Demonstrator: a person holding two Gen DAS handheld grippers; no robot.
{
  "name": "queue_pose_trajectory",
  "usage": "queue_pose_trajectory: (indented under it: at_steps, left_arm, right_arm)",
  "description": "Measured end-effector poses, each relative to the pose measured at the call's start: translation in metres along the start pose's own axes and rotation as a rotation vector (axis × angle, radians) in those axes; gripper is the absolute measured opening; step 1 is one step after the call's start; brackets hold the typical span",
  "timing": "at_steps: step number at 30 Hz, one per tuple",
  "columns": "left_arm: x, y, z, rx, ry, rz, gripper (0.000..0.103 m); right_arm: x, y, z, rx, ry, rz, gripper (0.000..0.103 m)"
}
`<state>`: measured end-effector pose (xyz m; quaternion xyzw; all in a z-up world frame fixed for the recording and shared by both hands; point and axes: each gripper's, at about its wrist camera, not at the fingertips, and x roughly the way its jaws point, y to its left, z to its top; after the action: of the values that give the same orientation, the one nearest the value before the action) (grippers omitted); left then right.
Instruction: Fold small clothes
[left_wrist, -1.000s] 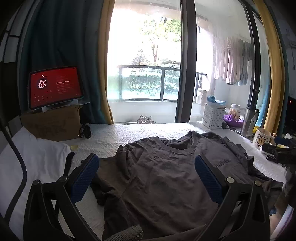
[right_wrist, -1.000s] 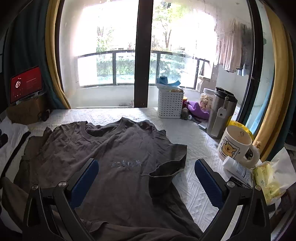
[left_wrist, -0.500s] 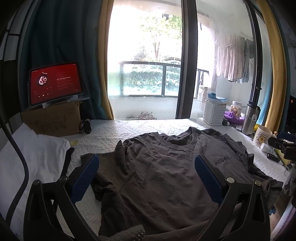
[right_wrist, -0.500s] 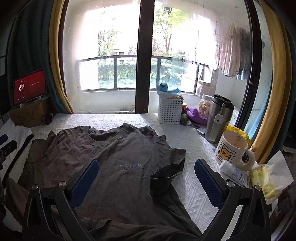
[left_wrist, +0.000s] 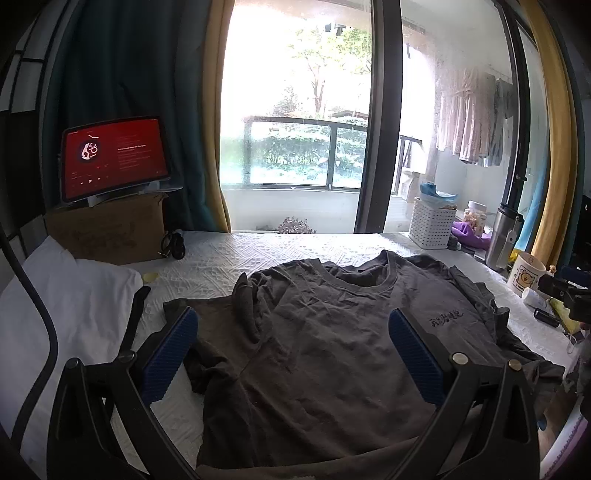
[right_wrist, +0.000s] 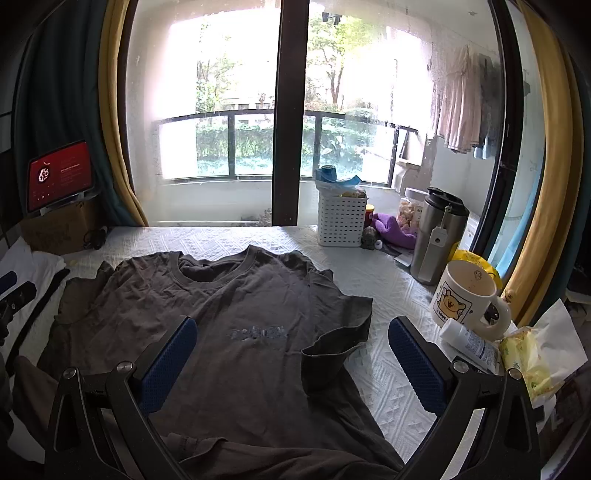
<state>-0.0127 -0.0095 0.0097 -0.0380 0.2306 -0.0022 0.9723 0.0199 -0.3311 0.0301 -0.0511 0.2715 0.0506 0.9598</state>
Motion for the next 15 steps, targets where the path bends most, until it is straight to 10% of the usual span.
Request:
queue_pose_trajectory:
  at_steps: [15]
  left_arm:
    - [-0.0009, -0.0024, 0.0004, 0.009, -0.002, -0.002, 0.102]
  right_arm:
    - [0.0, -0.0004, 0.0012, -0.006, 0.006, -0.001, 0.103]
